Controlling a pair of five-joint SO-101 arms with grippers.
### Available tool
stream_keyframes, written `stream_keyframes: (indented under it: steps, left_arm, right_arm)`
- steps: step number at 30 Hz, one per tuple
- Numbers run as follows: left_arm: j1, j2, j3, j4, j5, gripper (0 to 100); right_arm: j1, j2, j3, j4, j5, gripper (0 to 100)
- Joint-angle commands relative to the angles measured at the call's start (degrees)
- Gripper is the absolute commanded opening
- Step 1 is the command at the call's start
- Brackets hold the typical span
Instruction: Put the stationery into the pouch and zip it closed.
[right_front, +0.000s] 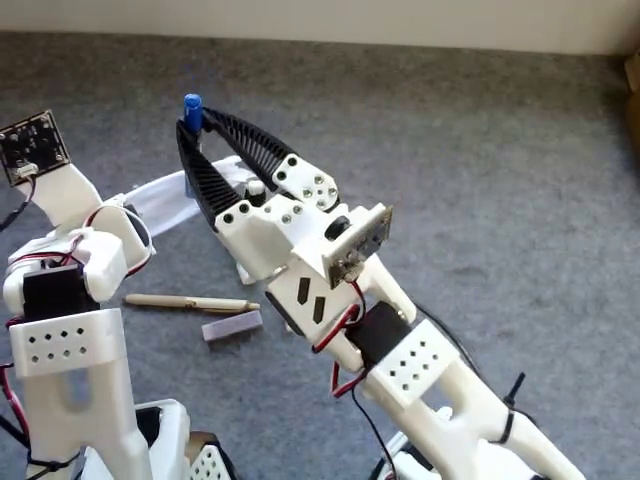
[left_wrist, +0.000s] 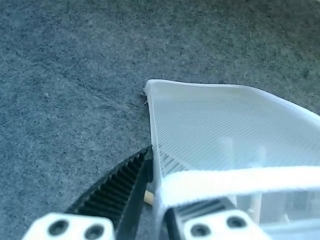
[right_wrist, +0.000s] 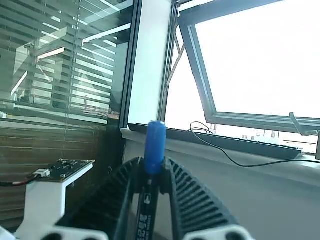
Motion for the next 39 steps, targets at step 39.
stream_keyframes:
  steps: [39]
  left_arm:
    - [0.92,-1.71,-0.75,-0.09,0.35,1]
  right_arm:
    - [-3.12,8.22,4.35,5.41,0.79,0.7]
